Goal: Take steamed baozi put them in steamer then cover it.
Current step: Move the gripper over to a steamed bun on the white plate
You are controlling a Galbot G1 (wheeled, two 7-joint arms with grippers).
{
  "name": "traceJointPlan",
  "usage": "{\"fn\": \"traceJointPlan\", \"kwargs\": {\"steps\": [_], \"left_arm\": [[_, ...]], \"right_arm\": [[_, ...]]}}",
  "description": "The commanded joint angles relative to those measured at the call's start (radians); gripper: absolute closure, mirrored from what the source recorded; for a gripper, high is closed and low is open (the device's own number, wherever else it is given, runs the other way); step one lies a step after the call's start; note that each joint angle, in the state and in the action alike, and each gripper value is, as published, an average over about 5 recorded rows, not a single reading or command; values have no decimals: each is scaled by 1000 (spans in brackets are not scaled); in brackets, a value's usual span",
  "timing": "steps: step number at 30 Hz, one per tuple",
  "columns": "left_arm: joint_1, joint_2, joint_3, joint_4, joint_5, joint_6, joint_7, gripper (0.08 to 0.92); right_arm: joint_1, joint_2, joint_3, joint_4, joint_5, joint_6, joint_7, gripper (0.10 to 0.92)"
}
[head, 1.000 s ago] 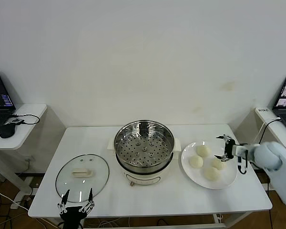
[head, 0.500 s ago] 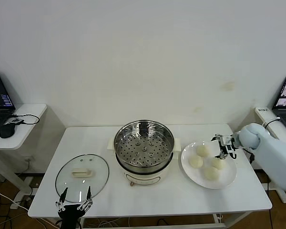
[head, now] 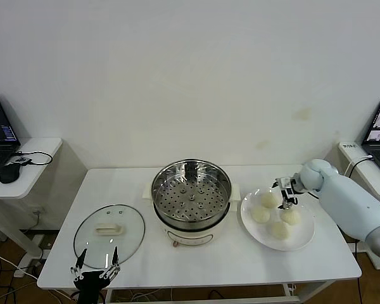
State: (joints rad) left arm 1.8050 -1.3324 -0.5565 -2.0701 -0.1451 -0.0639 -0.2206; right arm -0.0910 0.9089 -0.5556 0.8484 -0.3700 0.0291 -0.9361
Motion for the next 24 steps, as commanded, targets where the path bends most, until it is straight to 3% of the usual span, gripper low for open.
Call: {"fn": "traceJointPlan", "kwargs": {"steps": [1, 13, 24], "left_arm": [[-4, 1, 0, 3, 1, -1, 0, 177], [-1, 0, 0, 0, 3, -2, -3, 177], [11, -2, 1, -11, 3, -5, -5, 177]], "right_arm": [[23, 39, -24, -50, -6, 1, -2, 205], [17, 49, -18, -56, -19, -12, -5, 372], [41, 15, -47, -6, 33, -16, -40, 413]]}}
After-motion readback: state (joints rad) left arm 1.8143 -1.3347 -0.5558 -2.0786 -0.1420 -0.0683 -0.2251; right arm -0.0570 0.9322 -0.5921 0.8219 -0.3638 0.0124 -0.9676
